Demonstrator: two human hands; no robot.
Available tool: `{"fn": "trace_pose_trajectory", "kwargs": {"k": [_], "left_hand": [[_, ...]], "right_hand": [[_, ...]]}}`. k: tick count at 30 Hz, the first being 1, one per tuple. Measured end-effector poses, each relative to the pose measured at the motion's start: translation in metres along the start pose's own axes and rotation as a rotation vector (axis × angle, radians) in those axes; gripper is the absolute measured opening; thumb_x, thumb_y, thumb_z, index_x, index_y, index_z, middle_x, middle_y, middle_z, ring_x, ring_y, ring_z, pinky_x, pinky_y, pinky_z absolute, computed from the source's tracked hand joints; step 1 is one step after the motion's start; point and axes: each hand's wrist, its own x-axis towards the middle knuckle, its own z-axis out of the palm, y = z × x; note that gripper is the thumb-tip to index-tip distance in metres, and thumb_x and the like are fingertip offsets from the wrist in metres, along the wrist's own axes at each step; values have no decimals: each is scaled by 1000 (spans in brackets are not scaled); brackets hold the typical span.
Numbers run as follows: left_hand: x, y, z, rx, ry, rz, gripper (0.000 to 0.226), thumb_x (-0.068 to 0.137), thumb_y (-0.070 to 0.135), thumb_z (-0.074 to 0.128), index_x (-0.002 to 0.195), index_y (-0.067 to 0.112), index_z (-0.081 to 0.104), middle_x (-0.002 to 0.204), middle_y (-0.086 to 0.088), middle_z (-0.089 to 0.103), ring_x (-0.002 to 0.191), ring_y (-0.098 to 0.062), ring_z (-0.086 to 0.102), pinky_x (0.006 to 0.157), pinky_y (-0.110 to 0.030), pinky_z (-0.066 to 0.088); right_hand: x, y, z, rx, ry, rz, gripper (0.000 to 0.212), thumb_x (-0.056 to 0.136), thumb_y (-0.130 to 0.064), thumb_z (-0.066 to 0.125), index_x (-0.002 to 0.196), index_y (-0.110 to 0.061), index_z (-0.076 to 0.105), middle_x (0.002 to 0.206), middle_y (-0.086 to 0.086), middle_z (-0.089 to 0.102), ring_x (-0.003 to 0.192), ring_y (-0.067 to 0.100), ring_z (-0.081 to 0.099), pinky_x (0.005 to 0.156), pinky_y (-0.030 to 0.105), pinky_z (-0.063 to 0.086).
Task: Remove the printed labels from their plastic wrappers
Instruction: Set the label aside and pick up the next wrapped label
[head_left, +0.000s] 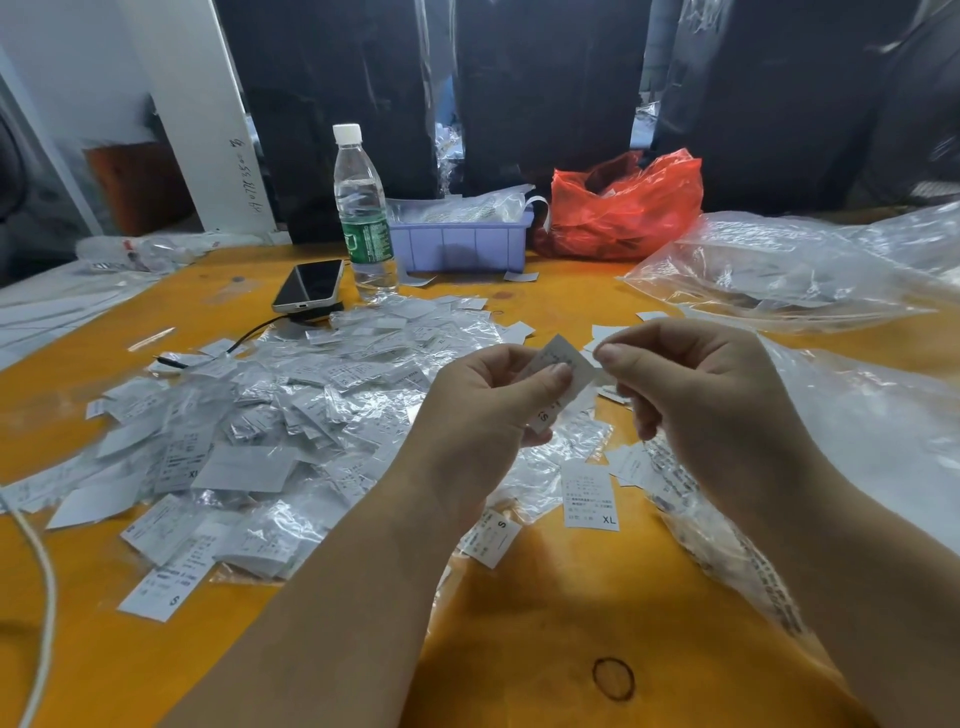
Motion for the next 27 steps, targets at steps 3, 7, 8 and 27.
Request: {"fn": "trace_pose_trajectory", "kwargs": {"k": [3, 7, 8, 27], "left_hand": [[-1, 2, 0, -9, -10, 6, 13, 68, 28, 75, 78, 20, 73, 77, 8, 70, 70, -4, 66, 65, -25, 55], [-1, 2, -1, 13, 1, -9, 6, 79, 20, 72, 84, 17, 73, 77, 6, 71, 68, -4, 65, 66, -27, 54], [0, 2, -2, 23, 12, -15, 6, 81, 18, 72, 87, 17, 72, 78, 5, 72, 70, -5, 66, 66, -27, 54], [2, -11, -11, 1092, 191, 108, 37, 86, 26, 66, 121, 32, 56, 126, 6, 51, 121, -18, 45, 103, -43, 41]], "right_hand": [[-5, -1, 6, -74, -110, -61, 16, 88, -15, 67, 77, -24, 74, 56, -8, 64, 47, 2, 53, 47, 17, 44], [-4, -4, 4, -107, -95, -77, 19, 88, -12, 67, 76, -26, 74, 58, -12, 66, 50, 0, 57, 49, 13, 44], [-2, -3, 2, -124, -75, -74, 18, 87, -13, 67, 76, -26, 74, 59, -11, 66, 50, 0, 56, 49, 14, 45], [-3, 8, 0, -900, -587, 181, 32, 72, -44, 76, 98, -29, 65, 95, -13, 57, 84, 4, 56, 75, 32, 53]]}}
